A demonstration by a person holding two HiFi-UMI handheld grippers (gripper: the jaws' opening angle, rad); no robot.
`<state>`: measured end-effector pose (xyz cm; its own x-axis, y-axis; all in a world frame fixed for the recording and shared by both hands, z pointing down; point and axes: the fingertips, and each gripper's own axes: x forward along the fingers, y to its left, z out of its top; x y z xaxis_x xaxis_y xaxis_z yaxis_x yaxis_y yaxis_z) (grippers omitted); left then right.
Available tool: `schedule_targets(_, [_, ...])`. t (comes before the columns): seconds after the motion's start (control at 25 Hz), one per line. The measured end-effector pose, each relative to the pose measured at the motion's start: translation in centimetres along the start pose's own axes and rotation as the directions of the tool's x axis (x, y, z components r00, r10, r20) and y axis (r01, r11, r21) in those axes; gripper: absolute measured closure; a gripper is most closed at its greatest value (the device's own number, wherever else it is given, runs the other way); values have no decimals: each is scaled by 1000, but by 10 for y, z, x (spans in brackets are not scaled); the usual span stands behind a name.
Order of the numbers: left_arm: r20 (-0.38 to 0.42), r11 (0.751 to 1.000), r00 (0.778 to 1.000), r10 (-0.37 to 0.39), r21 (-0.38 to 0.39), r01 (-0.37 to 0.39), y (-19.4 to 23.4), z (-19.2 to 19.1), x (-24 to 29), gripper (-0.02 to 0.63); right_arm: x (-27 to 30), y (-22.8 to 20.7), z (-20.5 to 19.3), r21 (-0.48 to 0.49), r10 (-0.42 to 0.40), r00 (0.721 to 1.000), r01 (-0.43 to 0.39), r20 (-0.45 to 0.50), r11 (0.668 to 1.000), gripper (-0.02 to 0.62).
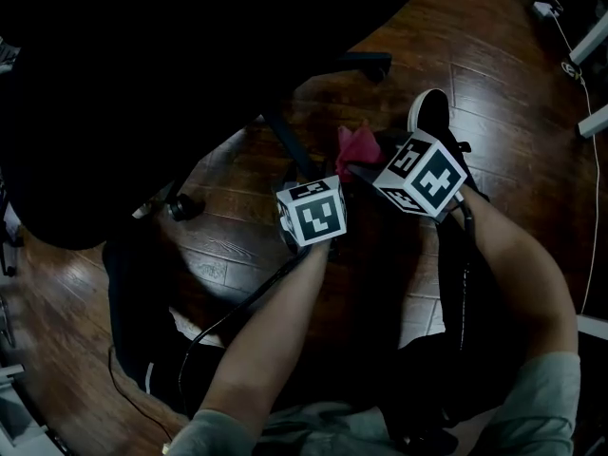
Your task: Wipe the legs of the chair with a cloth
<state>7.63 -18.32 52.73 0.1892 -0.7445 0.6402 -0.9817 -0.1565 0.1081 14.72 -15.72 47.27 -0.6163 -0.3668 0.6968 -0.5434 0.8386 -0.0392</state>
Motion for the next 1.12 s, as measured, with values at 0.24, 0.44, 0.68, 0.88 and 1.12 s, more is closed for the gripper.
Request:
schedule_targets(0.24, [-41,999,998,43,10,-43,1,-5,6,334,6,7,6,-29,-5,1000,5,0,1000,471])
schedule_targets(0.44, [-48,1000,999,6,7,-6,-1,-6,7,336,2,3,13,-37,-26,1000,26,5,999,472])
schedule_targets(0.68, [-37,999,999,19,31,-18,41,-10,-10,374,-1,8,29,-53,-30,999,32,29,998,472])
schedule_targets(0.88, [-39,997,998,45,59,-43,94,-15,-25,436,4,15,31,-75,-13,1000,13,1,997,471])
schedule_targets(1.12, [-47,989,996,71,134,-64,164,-17,-38,462,16,38,51,-129,24,1000,-24,1,991,471])
